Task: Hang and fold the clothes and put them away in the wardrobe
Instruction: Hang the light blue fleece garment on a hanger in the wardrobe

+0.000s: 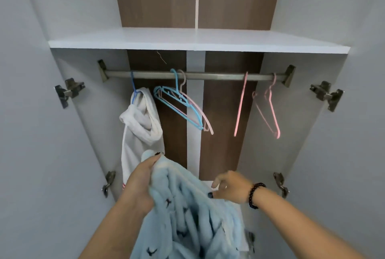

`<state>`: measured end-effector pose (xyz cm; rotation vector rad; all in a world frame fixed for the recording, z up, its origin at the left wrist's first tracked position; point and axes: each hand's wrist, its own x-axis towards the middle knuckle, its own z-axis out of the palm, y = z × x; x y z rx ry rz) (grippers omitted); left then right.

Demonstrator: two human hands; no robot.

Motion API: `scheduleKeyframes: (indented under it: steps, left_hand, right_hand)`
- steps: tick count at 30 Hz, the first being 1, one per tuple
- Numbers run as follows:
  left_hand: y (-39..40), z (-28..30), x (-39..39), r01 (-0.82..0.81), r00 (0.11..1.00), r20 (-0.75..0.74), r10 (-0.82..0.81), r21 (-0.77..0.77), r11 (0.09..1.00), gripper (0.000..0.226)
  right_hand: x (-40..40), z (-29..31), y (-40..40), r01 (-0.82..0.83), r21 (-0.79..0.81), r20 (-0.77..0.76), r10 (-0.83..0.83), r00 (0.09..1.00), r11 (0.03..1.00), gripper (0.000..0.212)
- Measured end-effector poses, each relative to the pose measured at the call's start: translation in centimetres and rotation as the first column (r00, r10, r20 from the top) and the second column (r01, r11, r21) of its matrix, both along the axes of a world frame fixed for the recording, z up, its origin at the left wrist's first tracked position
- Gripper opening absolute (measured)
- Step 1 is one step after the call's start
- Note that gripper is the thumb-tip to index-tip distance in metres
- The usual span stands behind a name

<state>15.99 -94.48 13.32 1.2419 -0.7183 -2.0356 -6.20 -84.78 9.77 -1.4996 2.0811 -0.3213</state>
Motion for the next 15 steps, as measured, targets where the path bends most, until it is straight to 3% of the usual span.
scheduleKeyframes:
  steps: [5, 9, 15]
  left_hand:
    - [-2.2, 0.9, -0.6, -0.012, 1.000, 0.020, 0.013, -0.057, 0.998, 0.040]
    - [-5.2, 1.1, -0.5, -0.022, 1.000, 0.006, 0.023, -0.084, 0.996, 0.039]
    - [-10.8, 1.4, -1.4, 0.005, 0.999, -0.031, -0.008, -0.094, 0.996, 0.032]
  right_hand:
    - [0.1, 3.8, -6.0, 0.132, -0.322, 0.149, -0.088, 0.985, 0.937, 0.016]
    - [-0.7, 6.1, -10.9, 0.247, -0.462, 0.199, -0.171, 0.965, 0.852, 0.021]
    - [-2.0, 7.3, -17.5, 0.379, -0.429, 0.139, -0.355, 0.925, 0.820, 0.039]
